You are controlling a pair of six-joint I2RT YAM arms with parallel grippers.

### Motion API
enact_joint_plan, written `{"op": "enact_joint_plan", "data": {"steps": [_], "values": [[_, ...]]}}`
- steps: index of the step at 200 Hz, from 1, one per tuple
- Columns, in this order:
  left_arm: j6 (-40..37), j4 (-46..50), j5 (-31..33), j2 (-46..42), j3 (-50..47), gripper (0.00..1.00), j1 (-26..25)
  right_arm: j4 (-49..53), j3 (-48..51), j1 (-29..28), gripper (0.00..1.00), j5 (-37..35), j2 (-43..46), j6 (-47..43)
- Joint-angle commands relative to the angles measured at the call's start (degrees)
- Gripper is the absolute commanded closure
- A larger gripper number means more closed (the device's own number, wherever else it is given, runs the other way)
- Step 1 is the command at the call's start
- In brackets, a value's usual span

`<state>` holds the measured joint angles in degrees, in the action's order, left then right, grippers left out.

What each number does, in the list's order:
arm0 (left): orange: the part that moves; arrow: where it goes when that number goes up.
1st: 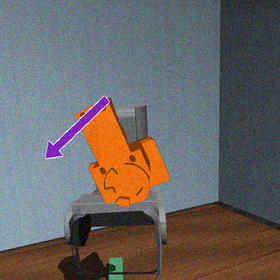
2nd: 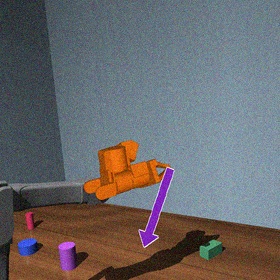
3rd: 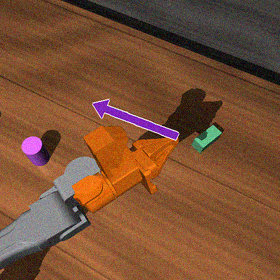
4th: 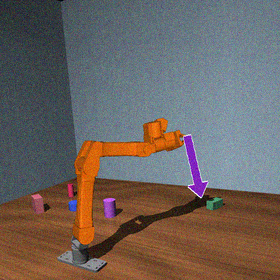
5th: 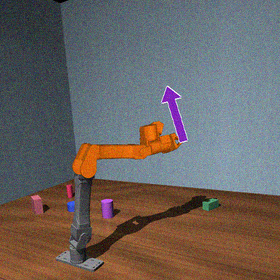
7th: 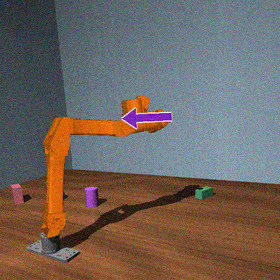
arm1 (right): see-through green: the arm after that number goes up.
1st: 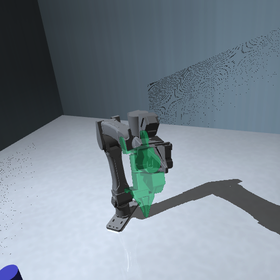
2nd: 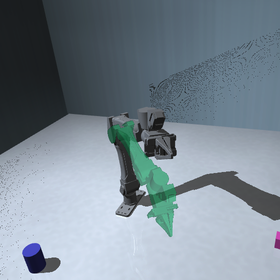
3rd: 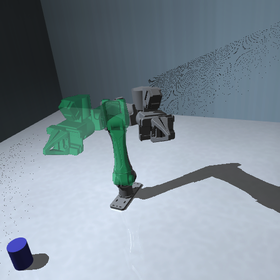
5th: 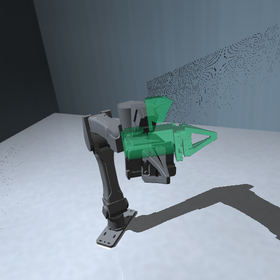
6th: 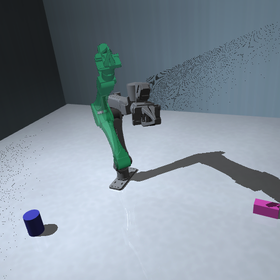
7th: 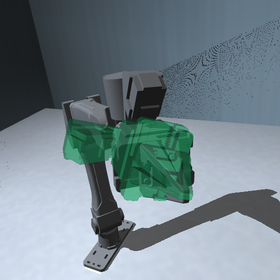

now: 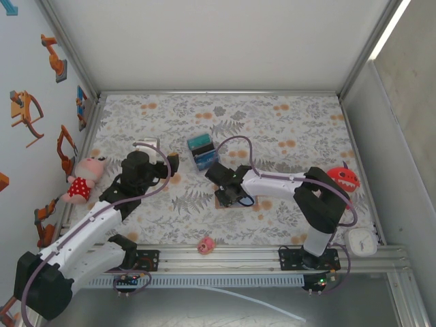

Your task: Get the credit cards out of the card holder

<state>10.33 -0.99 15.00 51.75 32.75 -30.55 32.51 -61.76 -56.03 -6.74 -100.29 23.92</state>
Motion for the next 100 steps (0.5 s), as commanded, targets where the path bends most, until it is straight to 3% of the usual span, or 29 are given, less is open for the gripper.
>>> {"op": "enact_joint_plan", "data": {"steps": [1, 100], "values": [[1.36, 1.13, -0.58, -1.92, 1.81, 0.03, 0.35, -1.14, 1.28, -0.15, 0.75, 0.28, 3.42, -2.61], [1.65, 1.29, -0.68, -4.32, 2.13, 0.03, 0.21, -3.76, 4.34, -0.36, 0.79, 3.18, 6.75, -2.69]]}}
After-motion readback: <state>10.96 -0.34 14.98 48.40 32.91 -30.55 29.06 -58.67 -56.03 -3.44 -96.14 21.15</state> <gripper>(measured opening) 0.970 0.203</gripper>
